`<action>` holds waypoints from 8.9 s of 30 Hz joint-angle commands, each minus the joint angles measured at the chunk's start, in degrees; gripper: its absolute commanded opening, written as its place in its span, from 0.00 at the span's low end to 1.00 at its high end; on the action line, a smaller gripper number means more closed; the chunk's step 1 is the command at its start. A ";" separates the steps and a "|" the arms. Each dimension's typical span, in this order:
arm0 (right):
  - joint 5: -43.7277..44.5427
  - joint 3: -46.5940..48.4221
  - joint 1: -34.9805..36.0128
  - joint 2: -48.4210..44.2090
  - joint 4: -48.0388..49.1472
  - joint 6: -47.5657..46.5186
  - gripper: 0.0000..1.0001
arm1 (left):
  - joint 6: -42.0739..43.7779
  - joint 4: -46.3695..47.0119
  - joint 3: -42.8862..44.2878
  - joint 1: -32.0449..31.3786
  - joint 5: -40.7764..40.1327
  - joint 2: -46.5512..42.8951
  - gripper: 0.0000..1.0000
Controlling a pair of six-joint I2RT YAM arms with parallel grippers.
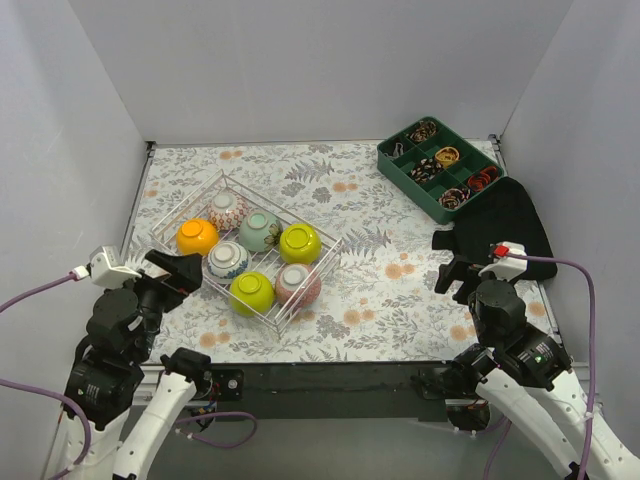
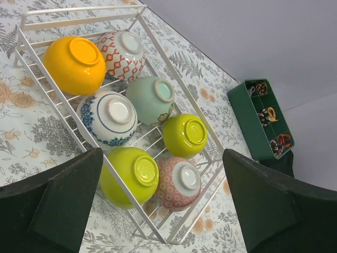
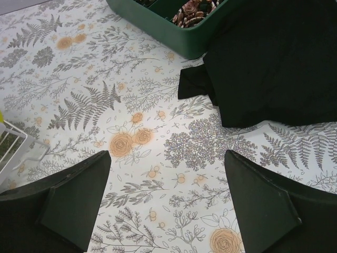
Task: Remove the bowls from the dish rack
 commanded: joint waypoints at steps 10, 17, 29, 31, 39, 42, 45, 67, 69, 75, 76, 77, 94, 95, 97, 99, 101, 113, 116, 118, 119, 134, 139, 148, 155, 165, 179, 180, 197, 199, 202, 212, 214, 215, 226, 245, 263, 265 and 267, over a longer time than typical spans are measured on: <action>-4.36 1.92 -0.08 1.03 3.07 -0.89 0.97 | -3.51 -0.65 -2.00 0.18 4.77 9.10 0.98; -8.05 2.97 -0.08 3.14 3.69 -2.03 0.97 | -8.34 -1.52 -1.74 0.18 6.44 17.70 0.98; -11.04 2.80 -0.08 3.67 5.18 -3.35 0.97 | -17.92 -6.37 -4.19 0.18 7.32 32.22 0.98; -11.22 2.53 -0.08 3.67 5.27 -3.44 0.97 | -17.92 -3.82 -5.07 0.18 7.93 33.36 0.98; -12.45 2.00 -0.08 4.11 6.15 -4.05 0.97 | -18.72 3.12 -5.96 0.18 8.02 40.39 0.98; -12.80 2.09 -0.08 4.28 6.24 -4.67 0.97 | -18.98 5.23 -5.35 0.18 7.32 43.55 0.98; -13.42 2.27 -0.08 4.54 6.50 -5.28 0.97 | -18.37 7.51 -4.12 0.18 6.62 46.45 0.98; -18.60 3.85 -0.08 8.06 8.00 -9.15 0.96 | 1.30 14.03 18.03 5.54 0.81 69.57 0.98; -19.04 4.29 -0.08 8.68 8.00 -9.59 0.96 | 3.07 12.37 21.35 5.54 0.81 70.89 0.98; -20.36 4.90 -0.08 9.82 8.08 -11.00 0.96 | 10.28 9.28 24.98 5.02 2.49 69.41 0.98; -20.62 4.82 -0.08 9.91 8.17 -11.17 0.96 | 11.25 8.93 25.68 3.97 2.05 68.88 0.98; -20.80 4.64 -0.16 10.00 8.35 -11.26 0.96 | 13.60 8.15 26.03 3.35 1.52 68.70 0.98; -22.91 3.76 -0.16 10.79 9.40 -12.14 0.96 | 23.82 -0.82 39.13 -7.55 -15.43 86.44 0.98; -23.00 3.50 -0.08 10.79 9.49 -11.88 0.96 | 23.82 -1.78 39.30 -7.73 -17.71 87.32 0.98; -23.52 3.50 -0.16 10.88 9.67 -11.79 0.96 | 22.69 -2.75 39.74 -7.91 -19.57 89.70 0.98; -23.96 3.32 -0.08 10.87 9.93 -11.52 0.96 | 21.98 -3.55 40.01 -7.99 -21.16 90.84 0.98; -24.58 3.32 -0.08 11.14 10.19 -11.44 0.96 | 20.14 -3.46 40.01 -7.91 -21.07 91.81 0.98; -24.23 2.97 -0.08 13.07 12.04 -17.14 0.96 | 17.50 -0.83 37.55 -9.66 -24.50 93.83 0.98; -24.23 2.80 -0.08 13.60 12.39 -18.55 0.96 | 17.23 -0.83 37.46 -10.01 -26.34 94.45 0.98; -24.32 2.62 -0.16 13.86 12.39 -19.17 0.96 | 16.45 -1.09 37.46 -10.10 -26.96 95.33 0.98; -24.32 2.36 -0.08 13.78 12.56 -19.69 0.96 | 16.44 -1.00 37.29 -10.10 -27.31 95.59 0.98; -25.55 2.00 -0.16 14.74 13.18 -21.54 0.97 | 19.34 2.86 30.78 -10.81 -28.81 97.79 0.98; -25.72 1.74 -0.08 15.01 13.71 -21.46 0.97 | 20.39 3.39 30.08 -11.51 -28.72 98.76 0.98; -25.90 1.39 -0.08 14.30 13.89 -21.02 0.97 | 19.69 3.22 30.17 -11.95 -31.88 100.78 0.98; -25.90 1.39 -0.16 14.48 13.89 -21.02 0.97 | 19.87 2.43 31.83 -12.30 -33.64 99.91 0.74; -25.55 1.74 -0.08 14.22 13.88 -21.28 0.96 | 21.63 2.34 36.23 -13.53 -31.62 96.91 0.62; -26.25 3.32 -0.08 14.74 13.80 -21.81 0.96 | 21.10 1.55 39.57 -14.15 -28.19 93.75 0.50; -26.51 3.41 -0.08 14.83 13.88 -21.89 0.96 | 20.92 1.55 39.57 -14.06 -28.02 93.31 0.49; -31.78 4.90 -0.16 15.97 15.11 -20.31 0.95 | 22.07 6.38 35.00 -14.15 -25.73 86.28 0.37; -33.62 5.08 -0.08 16.24 15.55 -20.40 0.95 | 21.71 6.12 35.09 -14.06 -25.73 86.28 0.36; -36.61 5.26 -0.08 16.94 16.34 -20.58 0.95 | 21.10 6.03 35.35 -14.06 -25.91 85.66 0.32; -48.57 5.70 -0.08 21.24 23.63 -18.56 0.94 | 20.39 6.20 35.79 -14.15 -25.55 83.20 0.24; -50.33 5.61 -0.16 22.47 25.30 -17.68 0.94 | 20.48 6.56 36.05 -14.06 -25.29 82.76 0.23; -50.94 5.61 -0.08 23.00 26.88 -17.24 0.94 | 20.57 6.64 36.05 -14.06 -24.94 82.59 0.23; -57.98 4.38 -0.08 31.17 39.36 -11.53 0.94 | 19.43 7.79 35.00 -13.18 -21.95 82.85 0.13; -67.90 9.81 0.10 57.50 66.60 -3.97 0.95 | 14.07 5.41 42.03 -11.07 -14.57 78.20 0.07; -71.16 27.04 2.73 86.53 88.50 1.74 0.94 | 8.62 3.75 45.37 -11.07 -8.59 77.14 0.06; -71.95 29.85 2.91 89.00 91.21 2.62 0.93 | 7.30 3.66 45.19 -11.07 -7.80 76.79 0.06; -73.35 31.88 3.00 92.60 94.11 4.73 0.90 | 6.51 3.83 44.67 -10.98 -7.27 76.17 0.06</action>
